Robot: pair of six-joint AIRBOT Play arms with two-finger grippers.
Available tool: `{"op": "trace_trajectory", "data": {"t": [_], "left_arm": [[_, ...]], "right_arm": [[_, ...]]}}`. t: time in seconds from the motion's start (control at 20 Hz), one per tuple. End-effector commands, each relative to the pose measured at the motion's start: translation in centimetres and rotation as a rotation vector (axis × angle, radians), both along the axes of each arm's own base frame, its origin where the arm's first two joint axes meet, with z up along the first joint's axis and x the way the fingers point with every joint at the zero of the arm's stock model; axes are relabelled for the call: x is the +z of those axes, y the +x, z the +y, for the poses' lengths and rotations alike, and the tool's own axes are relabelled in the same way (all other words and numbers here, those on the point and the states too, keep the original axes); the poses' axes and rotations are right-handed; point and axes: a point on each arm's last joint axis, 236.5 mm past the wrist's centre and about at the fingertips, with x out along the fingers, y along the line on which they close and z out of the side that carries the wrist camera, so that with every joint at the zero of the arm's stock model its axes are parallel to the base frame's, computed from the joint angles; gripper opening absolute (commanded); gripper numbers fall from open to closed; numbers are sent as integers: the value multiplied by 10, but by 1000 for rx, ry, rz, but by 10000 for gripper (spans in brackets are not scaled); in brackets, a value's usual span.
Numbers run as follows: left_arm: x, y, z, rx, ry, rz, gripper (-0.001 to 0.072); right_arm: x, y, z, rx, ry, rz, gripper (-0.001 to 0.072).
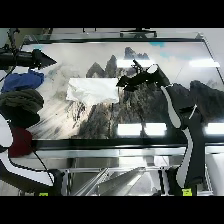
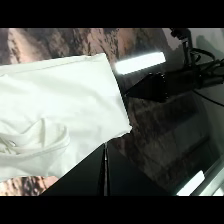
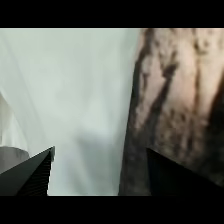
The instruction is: Fold the shirts.
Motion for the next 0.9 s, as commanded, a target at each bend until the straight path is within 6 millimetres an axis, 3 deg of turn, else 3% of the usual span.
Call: {"op": "trace_trajectory", "data": {"t": [0.0,0.15,0.2,0.3,0.35,0.4,0.5,0.6,0.65,0.7,0.85], "left_arm": [[0,0,1,1,2,-1,16],[0,0,1,-3,5,-5,17],[0,0,1,-7,9,-11,16],[0,-1,0,-12,10,-9,17],[-1,-3,0,-19,10,-4,17],[-2,-6,-1,-30,11,4,17],[-3,-10,-2,-45,12,16,17],[-3,-11,-3,-50,12,19,16],[-3,-11,-3,-50,12,20,17],[-3,-11,-3,-50,12,20,16],[-3,-11,-3,-49,12,19,16]], "right_arm": [[-25,-13,32,9,31,57,650],[-28,-15,52,7,44,46,647],[-25,-15,57,0,64,45,587],[-8,-13,68,4,139,31,183],[3,-11,72,5,178,17,83],[14,-9,72,9,191,-3,24],[42,0,60,4,183,-72,23],[80,21,22,-63,158,-132,22],[99,32,-12,-121,116,-153,22],[115,40,-50,-176,58,-171,22],[152,42,-197,-397,-169,-172,21]]}}
